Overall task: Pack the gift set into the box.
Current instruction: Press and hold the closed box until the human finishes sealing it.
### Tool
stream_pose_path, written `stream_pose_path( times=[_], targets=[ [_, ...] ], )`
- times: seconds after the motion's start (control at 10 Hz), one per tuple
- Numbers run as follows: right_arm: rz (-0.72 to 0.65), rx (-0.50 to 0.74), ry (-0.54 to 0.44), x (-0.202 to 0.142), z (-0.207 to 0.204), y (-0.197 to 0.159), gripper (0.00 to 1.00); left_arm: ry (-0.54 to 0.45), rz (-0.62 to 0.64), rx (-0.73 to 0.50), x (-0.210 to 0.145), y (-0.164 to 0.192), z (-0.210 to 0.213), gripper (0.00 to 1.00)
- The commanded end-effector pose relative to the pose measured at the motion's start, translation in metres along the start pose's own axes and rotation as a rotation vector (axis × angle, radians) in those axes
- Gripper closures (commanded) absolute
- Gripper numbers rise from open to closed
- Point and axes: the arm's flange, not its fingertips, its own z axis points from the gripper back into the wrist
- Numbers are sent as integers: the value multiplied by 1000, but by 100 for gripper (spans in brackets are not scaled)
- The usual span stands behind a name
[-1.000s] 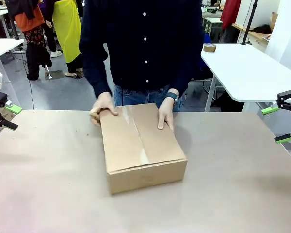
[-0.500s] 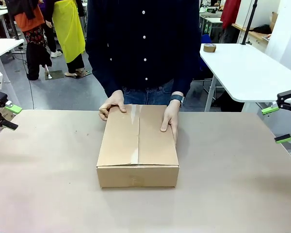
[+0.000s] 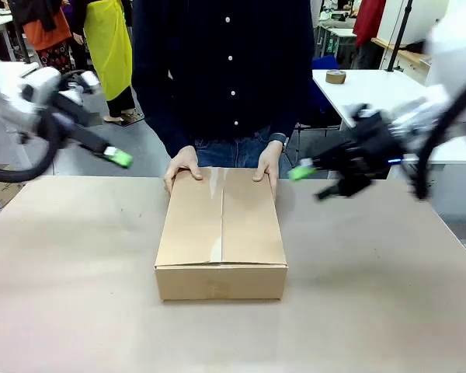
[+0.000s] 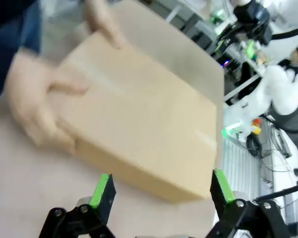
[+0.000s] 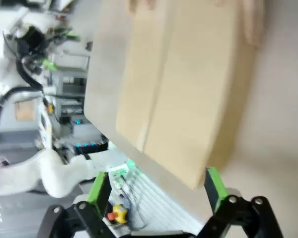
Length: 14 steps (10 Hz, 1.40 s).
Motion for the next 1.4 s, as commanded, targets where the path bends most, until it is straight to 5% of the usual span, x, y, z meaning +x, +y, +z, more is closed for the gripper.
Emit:
stream_pose_path(
  times=[0.0,0.1,0.2,0.3,0.4,0.5,0.6,0.7,1.0,1.1,1.2,1.3],
  targets=[
    [591,437,-67,26,-27,-30,0,-255,-441,-272,-25,30,-29,0],
    [0,0,0,0,0,0,0,0,0,0,0,0,0,0],
    [0,0,0,0,0,0,0,0,0,0,0,0,0,0],
    [144,45,-19,14,-39,3,0,0,0,0,0,0,0,0],
    [586,278,73,36,-60,8,0,-58,-92,-18,0,11,-27,0],
    [867,374,-70,56,-78,-4,0,-180,-273,-44,6,12,-40,0],
    [991,565,-103,62,-80,-13,0,-243,-365,-32,1,16,-33,0],
    [1139,601,-190,74,-81,-25,0,-252,-454,-98,-6,15,-25,0],
    [1152,702,-359,87,-79,-52,0,-56,-798,-415,-25,4,-37,0],
    [943,584,-174,87,-78,-55,0,-57,-785,-459,-21,0,-44,0],
    [1018,410,-302,93,-71,-29,0,-137,-675,-296,-21,-3,-38,0],
    [1018,410,-302,93,-71,-29,0,-137,-675,-296,-21,-3,-38,0]
  ],
)
